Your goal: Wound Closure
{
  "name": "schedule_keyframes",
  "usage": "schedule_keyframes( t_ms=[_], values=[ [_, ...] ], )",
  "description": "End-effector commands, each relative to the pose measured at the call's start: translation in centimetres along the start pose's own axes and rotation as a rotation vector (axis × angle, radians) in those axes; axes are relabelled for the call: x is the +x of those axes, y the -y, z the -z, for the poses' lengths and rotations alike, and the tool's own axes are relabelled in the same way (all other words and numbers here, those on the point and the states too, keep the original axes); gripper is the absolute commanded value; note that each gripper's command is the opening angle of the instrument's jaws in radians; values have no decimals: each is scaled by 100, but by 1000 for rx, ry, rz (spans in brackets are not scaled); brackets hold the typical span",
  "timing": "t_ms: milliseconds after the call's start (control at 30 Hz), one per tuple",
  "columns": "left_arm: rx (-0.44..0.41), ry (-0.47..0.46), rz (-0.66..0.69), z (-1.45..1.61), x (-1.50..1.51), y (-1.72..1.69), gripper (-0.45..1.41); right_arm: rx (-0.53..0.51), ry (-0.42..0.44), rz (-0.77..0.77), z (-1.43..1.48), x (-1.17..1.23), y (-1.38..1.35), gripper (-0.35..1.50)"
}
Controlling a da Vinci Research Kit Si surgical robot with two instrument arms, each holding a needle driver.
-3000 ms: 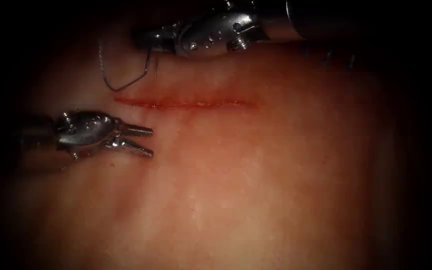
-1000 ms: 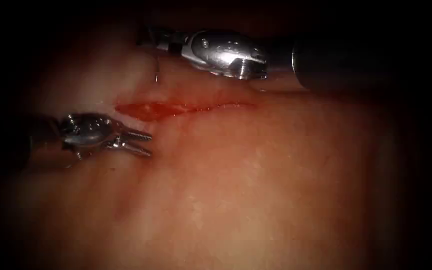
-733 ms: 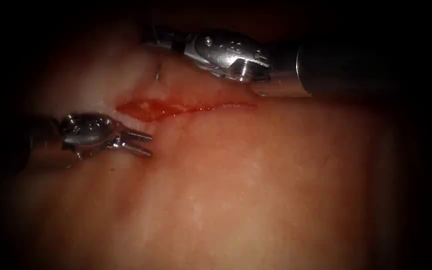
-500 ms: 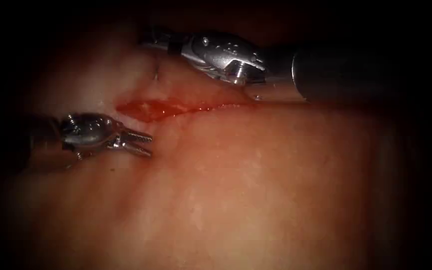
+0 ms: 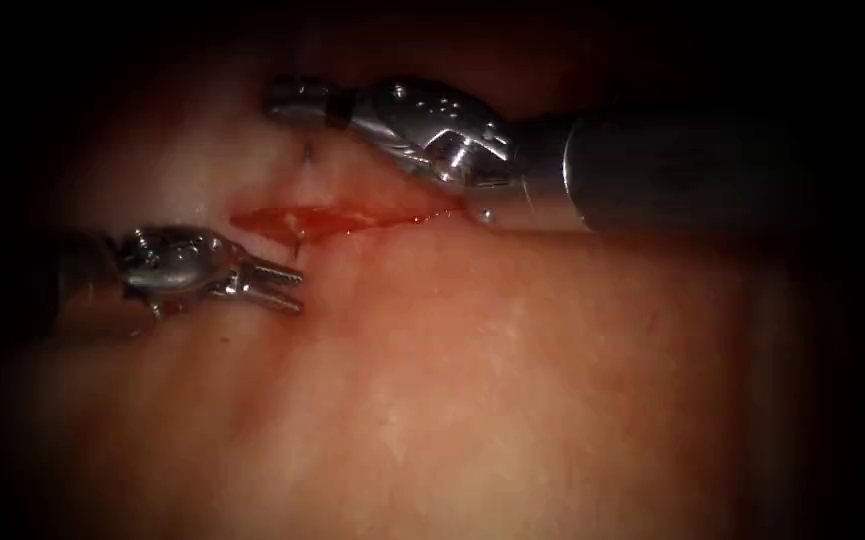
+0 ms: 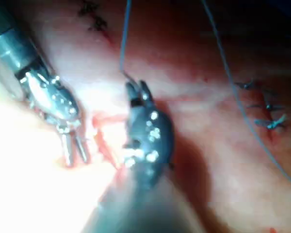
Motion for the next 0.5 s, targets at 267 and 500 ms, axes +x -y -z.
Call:
schedule_keyframes(
  t_ms=[267,500],
  values=[
    [-4,-1,-5,-3,0,7,17,82,33,-171,-12,-18,21,-35],
    [-6,-1,-11,-2,1,8,17,97,30,-241,-6,-21,29,-21]
  ],
)
